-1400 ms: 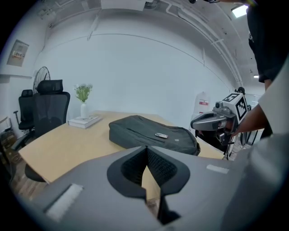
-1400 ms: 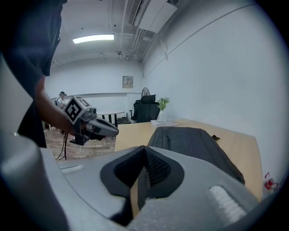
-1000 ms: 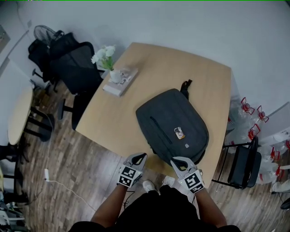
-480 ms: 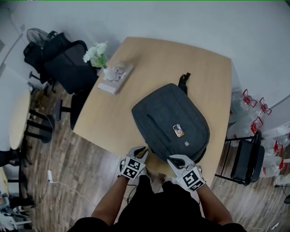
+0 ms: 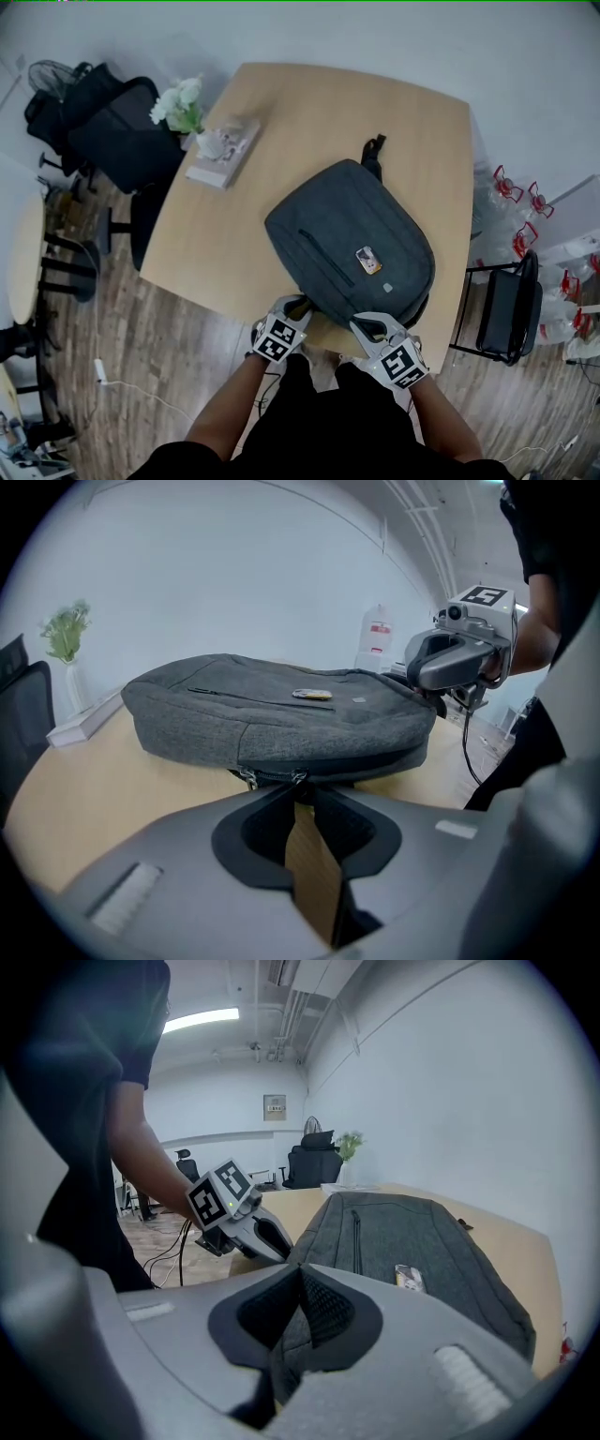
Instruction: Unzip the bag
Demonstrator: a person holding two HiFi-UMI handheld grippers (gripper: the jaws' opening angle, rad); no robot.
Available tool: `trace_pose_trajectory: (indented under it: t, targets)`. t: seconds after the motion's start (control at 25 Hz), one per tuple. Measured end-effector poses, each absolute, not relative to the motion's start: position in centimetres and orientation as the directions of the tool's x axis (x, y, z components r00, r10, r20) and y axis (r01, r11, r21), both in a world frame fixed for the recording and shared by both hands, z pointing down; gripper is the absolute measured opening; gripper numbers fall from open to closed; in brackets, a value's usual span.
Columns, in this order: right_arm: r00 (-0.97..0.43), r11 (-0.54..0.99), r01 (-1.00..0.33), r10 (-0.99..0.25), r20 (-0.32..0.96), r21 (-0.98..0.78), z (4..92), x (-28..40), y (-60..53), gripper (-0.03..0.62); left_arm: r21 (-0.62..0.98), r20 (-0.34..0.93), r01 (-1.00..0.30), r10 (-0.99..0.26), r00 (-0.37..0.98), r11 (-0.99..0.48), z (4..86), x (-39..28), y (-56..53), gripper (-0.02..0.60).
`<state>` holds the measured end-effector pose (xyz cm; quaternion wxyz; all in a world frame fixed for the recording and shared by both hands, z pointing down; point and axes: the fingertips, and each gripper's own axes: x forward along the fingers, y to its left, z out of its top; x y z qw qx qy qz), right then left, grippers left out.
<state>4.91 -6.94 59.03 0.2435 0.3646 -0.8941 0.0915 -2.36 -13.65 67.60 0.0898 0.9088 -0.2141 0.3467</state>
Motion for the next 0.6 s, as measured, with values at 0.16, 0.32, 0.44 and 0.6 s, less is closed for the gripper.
trace_pose_trajectory:
  t: [0.16,0.32,0.44,0.6]
  targets:
    - [-0.594,0.706,-0.708,-0.610,0.524,0.019,59.4,5.1,-6.9,0.005,0.061,0.649,-0.431,-0.292,0.702,-0.900,67.2,-2.6,-13.5,0.028]
    - [-0.585,0.714,-0.699,-0.602,0.544,0.038,59.5,5.4,-6.2,0.005,0.093,0.648,-0.401,-0.251,0.720,-0.911,67.0,-2.6,-13.4,0.026]
    - [-0.583,0.733,-0.677,-0.586,0.563,0.061,59.7,5.7,-5.5,0.006,0.115,0.652,-0.389,-0.226,0.724,-0.914,66.9,-2.6,-13.3,0.026]
    - [-0.595,0.783,-0.618,-0.523,0.610,0.069,60.5,5.7,-4.5,0.086,0.124,0.657,-0.383,-0.213,0.723,-0.915,66.9,-2.5,-13.3,0.026]
